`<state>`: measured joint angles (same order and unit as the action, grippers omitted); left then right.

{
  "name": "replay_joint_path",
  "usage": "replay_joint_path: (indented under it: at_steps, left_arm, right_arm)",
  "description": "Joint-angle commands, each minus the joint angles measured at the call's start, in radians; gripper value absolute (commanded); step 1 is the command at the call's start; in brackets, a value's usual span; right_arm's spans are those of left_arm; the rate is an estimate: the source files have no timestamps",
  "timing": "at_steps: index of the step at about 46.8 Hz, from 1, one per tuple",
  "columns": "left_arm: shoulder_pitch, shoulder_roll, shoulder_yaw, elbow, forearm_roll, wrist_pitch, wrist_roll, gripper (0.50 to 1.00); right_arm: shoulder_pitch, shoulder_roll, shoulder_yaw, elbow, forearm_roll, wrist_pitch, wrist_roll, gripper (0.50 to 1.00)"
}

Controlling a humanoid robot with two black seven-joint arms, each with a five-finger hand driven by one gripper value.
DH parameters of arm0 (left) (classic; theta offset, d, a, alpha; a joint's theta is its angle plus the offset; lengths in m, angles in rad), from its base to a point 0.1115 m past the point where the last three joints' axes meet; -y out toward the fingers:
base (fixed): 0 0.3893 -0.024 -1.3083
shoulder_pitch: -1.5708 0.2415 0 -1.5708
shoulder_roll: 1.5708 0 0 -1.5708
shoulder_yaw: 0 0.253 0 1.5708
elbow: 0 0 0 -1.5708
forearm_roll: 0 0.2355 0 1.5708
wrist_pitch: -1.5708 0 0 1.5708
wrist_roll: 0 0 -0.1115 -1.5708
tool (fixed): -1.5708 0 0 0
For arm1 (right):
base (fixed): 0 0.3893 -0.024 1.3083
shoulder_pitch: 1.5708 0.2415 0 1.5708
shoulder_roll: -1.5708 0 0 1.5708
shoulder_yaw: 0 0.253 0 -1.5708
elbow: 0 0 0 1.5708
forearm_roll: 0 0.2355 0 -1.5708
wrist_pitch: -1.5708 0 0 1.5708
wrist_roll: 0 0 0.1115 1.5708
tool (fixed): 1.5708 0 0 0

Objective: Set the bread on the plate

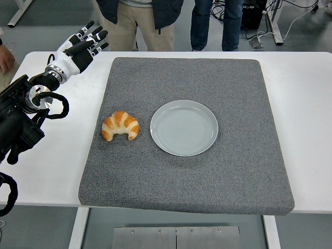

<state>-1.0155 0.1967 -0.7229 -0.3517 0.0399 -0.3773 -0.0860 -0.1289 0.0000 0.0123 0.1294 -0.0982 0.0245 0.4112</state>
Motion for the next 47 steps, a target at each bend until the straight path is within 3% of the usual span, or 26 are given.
replay_joint_path:
  at_steps: [1, 34, 47]
  left_arm:
    - [0.0, 0.001, 0.0, -0.001, 0.0, 0.0, 0.0, 0.971]
    - [-0.028, 0.021, -0.013, -0.021, 0.0, -0.014, -0.015, 0.971]
    - [-0.021, 0.075, 0.002, -0.138, 0.008, -0.005, -0.023, 0.971]
  right_arm:
    - [0.0, 0.0, 0.0, -0.001, 0.0, 0.0, 0.0, 1.0]
    - [0.0, 0.0, 0.0, 0.001, 0.0, 0.0, 0.0, 1.0]
    - [0.0, 0.0, 0.0, -0.001, 0.0, 0.0, 0.0, 1.0]
